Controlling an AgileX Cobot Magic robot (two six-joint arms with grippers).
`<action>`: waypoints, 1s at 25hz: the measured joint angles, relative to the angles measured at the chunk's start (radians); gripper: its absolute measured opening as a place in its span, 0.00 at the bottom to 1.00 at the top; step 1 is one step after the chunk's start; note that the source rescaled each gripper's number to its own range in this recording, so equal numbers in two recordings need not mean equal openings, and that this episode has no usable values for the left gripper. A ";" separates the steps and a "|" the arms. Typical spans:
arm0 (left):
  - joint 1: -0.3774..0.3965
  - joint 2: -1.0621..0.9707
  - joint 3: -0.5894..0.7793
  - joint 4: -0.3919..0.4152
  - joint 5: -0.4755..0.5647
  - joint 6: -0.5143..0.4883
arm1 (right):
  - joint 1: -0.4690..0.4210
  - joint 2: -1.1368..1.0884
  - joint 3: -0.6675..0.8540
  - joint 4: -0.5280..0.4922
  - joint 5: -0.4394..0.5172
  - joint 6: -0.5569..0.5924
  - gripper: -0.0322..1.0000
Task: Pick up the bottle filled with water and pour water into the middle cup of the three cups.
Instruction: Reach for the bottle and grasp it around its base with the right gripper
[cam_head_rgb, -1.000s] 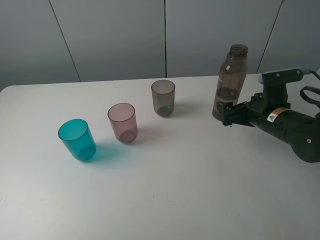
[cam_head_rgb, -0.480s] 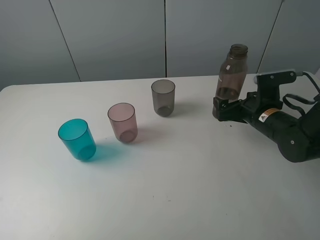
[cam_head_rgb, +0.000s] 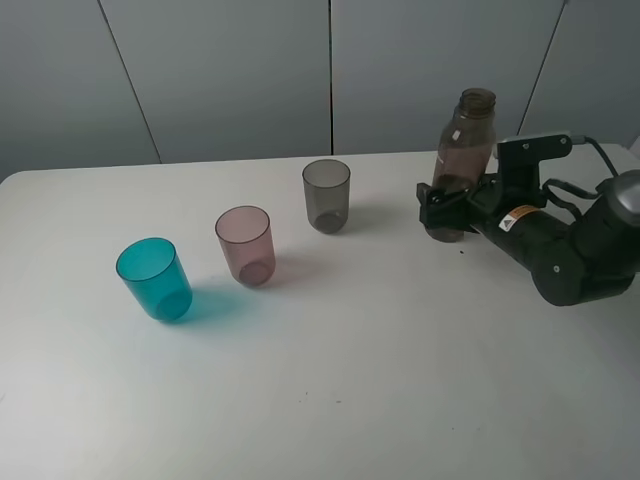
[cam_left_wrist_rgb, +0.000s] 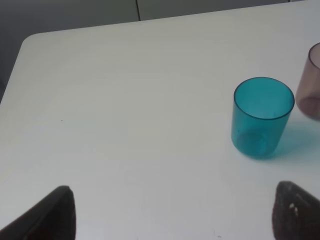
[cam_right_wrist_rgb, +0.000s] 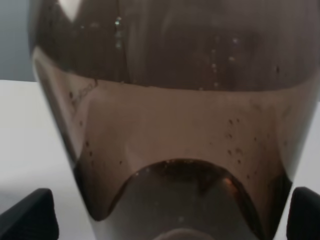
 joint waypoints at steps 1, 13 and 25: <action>0.000 0.000 0.000 0.000 0.000 0.000 | 0.000 0.010 -0.009 0.000 0.000 0.000 1.00; 0.000 0.000 0.000 0.000 0.000 0.000 | 0.000 0.022 -0.019 0.025 -0.018 0.000 1.00; 0.000 0.000 0.000 0.000 0.000 0.000 | 0.000 0.023 -0.051 0.011 -0.022 0.005 1.00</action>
